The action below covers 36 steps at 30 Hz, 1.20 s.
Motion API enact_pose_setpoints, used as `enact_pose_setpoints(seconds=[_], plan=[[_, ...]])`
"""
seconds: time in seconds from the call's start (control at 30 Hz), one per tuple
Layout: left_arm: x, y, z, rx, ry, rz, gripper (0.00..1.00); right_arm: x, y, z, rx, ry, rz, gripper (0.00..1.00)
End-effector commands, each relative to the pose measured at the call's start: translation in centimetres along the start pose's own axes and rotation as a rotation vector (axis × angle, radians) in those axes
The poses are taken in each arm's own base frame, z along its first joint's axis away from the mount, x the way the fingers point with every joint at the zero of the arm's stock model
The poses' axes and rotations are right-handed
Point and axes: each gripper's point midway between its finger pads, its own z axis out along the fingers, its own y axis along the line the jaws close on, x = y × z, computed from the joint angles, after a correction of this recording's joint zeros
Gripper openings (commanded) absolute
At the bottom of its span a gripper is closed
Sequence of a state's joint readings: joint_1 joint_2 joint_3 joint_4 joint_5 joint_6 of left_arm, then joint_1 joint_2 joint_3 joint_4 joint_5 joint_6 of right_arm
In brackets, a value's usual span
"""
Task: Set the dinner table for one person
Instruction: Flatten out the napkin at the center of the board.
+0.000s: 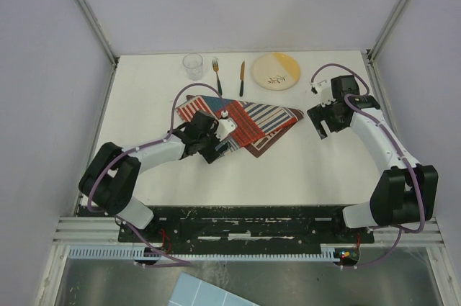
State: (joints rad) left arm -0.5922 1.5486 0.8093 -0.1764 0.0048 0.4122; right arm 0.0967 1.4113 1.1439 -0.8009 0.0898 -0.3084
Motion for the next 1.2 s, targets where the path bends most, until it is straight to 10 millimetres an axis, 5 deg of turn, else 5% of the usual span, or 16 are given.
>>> enact_pose_setpoints(seconds=[0.0, 0.5, 0.77, 0.97, 1.07, 1.1, 1.13, 1.17], plan=[[-1.7, -0.3, 0.0, -0.011, -0.045, -0.037, 0.95, -0.3, -0.2, -0.2, 0.002, -0.019, 0.013, 0.99], [-0.3, -3.7, -0.8, 0.104, 0.046, -0.052, 0.98, 1.0, 0.6, -0.2, -0.037, 0.002, 0.013, 0.99], [1.2, -3.8, 1.4, 0.104, 0.103, -0.007, 0.93, 1.2, 0.6, -0.5, -0.035, -0.002, 0.017, 0.99], [2.0, -3.8, 3.3, 0.103, 0.134, 0.025, 0.67, 1.8, 0.4, -0.7, -0.016, 0.004, 0.003, 0.99], [2.6, -4.3, 3.7, 0.127, 0.162, 0.020, 0.39, 2.2, 0.2, -0.5, -0.008, 0.009, 0.000, 0.99], [2.9, -4.4, 3.8, 0.130, 0.179, 0.017, 0.18, 2.3, 0.2, -0.4, -0.006, 0.012, 0.001, 0.99], [3.2, -4.4, 3.9, 0.125, 0.195, 0.011, 0.07, 2.4, 0.2, -0.3, -0.006, 0.014, 0.003, 0.99], [3.4, -4.4, 3.9, 0.124, 0.209, 0.011, 0.03, 2.4, 0.2, -0.2, -0.008, 0.015, 0.006, 0.99]])
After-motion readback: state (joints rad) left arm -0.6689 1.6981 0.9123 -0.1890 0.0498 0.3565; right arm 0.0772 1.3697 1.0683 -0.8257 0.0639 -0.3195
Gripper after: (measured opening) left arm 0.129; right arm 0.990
